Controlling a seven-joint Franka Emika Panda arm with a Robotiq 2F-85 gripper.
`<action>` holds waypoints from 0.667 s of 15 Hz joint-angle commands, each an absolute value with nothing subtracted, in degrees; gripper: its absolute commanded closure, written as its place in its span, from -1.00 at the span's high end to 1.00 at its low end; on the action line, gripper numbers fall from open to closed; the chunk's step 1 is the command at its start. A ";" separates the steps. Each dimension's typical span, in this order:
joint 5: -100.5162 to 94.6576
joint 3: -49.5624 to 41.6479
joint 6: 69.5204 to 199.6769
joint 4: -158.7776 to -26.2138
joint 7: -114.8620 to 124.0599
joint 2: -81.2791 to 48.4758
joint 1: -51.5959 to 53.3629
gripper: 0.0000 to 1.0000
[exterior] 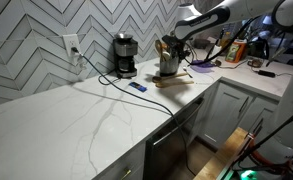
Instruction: Pull the utensil holding bucket slightly backwards
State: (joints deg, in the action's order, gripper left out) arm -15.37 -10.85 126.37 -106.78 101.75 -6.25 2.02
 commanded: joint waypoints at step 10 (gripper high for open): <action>-12.71 -7.46 123.76 -107.81 80.57 5.47 -2.46 1.00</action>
